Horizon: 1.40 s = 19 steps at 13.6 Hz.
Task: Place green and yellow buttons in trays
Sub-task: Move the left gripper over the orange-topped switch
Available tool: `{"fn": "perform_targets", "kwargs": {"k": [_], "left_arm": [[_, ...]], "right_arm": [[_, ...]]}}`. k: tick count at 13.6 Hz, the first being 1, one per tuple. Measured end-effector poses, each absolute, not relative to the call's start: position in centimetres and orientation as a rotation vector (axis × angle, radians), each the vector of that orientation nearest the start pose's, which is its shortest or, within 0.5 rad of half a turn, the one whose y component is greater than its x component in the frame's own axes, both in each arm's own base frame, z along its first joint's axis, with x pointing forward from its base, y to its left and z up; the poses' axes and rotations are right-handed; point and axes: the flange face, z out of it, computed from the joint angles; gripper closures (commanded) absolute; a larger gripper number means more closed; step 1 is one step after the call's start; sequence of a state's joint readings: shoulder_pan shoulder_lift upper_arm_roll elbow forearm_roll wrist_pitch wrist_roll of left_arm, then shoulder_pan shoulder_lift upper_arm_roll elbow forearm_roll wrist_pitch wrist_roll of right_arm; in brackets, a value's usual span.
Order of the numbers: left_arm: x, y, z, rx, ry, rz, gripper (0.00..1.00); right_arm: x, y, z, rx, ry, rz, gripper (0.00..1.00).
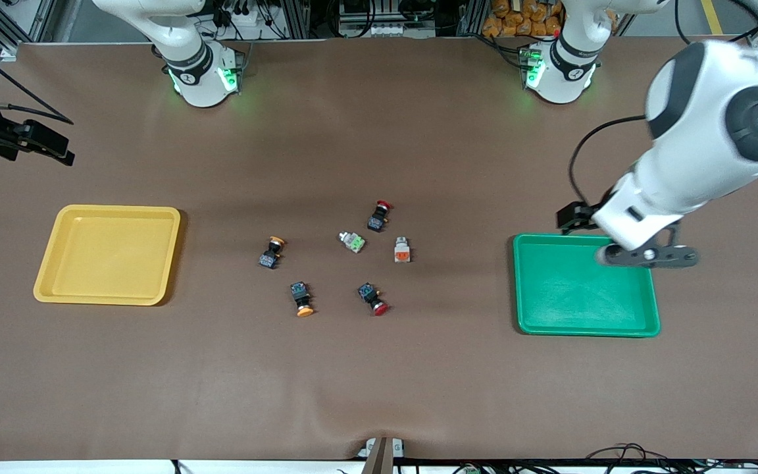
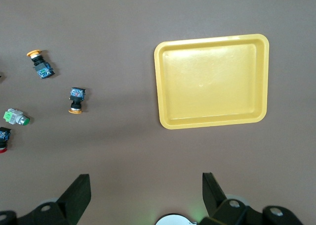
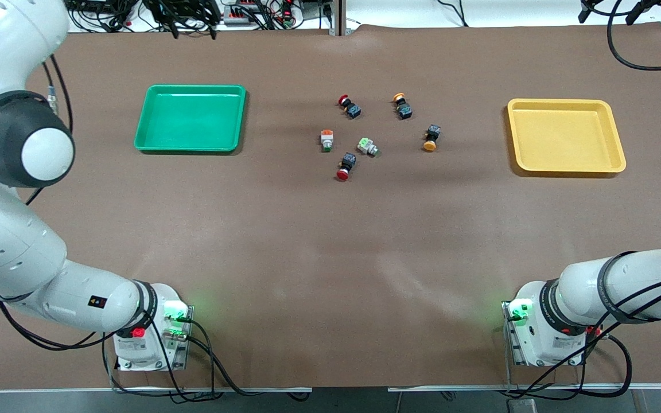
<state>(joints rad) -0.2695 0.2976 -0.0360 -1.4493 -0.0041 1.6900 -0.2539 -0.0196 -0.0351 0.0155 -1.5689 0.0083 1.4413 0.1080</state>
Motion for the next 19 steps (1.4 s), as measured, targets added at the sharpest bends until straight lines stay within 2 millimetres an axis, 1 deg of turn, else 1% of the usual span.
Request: {"fn": "perform_targets", "kwargs": {"k": [2,4,6,8,9,10,12,14,16,19], "left_arm": [[62.1,-22.2,48.4,-3.14,0.065,0.093,0.0],[61.8,-26.2,44.7,-3.136,0.022,0.104,0.0],[60.9,-30.5,41.4,-3.128,-0.044,0.116,0.0],[59.5,-33.8,38.8,-3.108,-0.079,0.152,0.0],[58.9,-34.8,37.7,-3.101,-0.09,0.162,0.0],[58.7,-35.4,36.8,-3.107,-0.104,0.145,0.0],[58.5,-36.3,35.4,-3.133,-0.162,0.08,0.0],[58.1,-38.1,33.6,-3.157,-0.181,0.028,0.0],[57.7,-40.1,31.5,-3.182,-0.15,-0.017,0.0],[56.3,-43.0,27.7,-3.194,-0.084,-0.029,0.0]], "right_arm": [[53.0,-0.1,63.3,-3.13,0.176,0.148,0.0],[53.0,-0.1,63.3,-3.13,0.175,0.149,0.0],[53.0,-0.1,63.2,-3.13,0.175,0.149,0.0],[53.0,-0.1,63.2,-3.13,0.175,0.15,0.0],[53.0,-0.1,63.2,-3.13,0.175,0.15,0.0],[53.0,-0.1,63.2,-3.13,0.175,0.15,0.0],[53.0,-0.1,63.2,-3.13,0.175,0.15,0.0],[53.0,-0.1,63.2,-3.13,0.175,0.15,0.0],[53.0,-0.1,63.2,-3.13,0.175,0.15,0.0],[53.1,-0.1,63.2,-3.13,0.175,0.15,0.0]]}}
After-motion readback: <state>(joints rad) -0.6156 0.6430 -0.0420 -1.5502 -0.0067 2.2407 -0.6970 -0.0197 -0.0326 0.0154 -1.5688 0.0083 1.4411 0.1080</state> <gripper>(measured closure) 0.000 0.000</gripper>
